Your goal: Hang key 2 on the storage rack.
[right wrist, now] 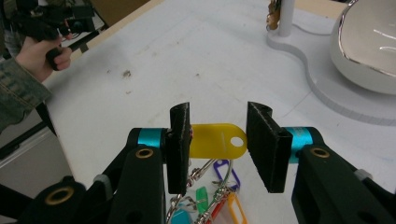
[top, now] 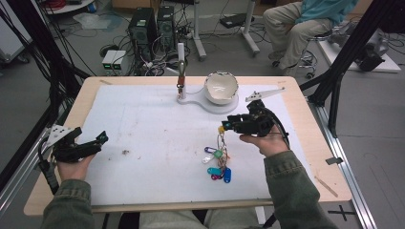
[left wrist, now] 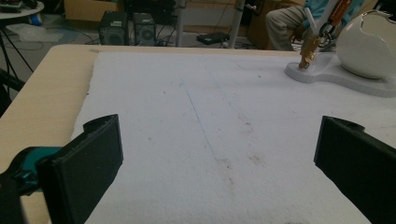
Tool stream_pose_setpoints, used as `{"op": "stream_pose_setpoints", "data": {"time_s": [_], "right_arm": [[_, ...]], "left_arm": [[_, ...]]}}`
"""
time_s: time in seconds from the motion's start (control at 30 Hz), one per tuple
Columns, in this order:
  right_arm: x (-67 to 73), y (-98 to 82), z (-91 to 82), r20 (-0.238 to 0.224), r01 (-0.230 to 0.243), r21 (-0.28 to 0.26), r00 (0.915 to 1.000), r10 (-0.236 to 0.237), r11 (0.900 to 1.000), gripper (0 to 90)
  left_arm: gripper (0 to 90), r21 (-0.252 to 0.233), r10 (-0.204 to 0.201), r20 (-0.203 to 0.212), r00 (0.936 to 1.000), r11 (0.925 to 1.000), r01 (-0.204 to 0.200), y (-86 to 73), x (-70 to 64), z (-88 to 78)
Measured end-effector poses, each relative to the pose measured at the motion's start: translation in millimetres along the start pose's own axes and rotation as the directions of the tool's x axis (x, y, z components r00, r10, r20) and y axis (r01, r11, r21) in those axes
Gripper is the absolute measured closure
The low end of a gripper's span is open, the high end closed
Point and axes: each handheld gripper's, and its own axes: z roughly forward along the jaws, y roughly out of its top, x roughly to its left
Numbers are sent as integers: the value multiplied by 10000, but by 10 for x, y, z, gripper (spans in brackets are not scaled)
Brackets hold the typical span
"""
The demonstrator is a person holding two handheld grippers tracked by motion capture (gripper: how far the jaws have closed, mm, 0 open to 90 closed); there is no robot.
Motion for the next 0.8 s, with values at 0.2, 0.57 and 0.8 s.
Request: {"op": "stream_pose_setpoints", "data": {"time_s": [0.2,0.57,0.8], "right_arm": [[21,89,-2,-82,-54,-205,10000,52,9998,612],[34,225,5,-175,-261,-543,9995,252,9982,612],[22,301,-25,-206,-430,-795,9989,415,9959,612]], "left_arm": [[17,-16,-18,11,10000,10000,18,1,1,-2],[17,-38,-2,55,10000,10000,3,2,-6,-2],[17,-59,-23,95,10000,10000,23,3,-11,-2]]}}
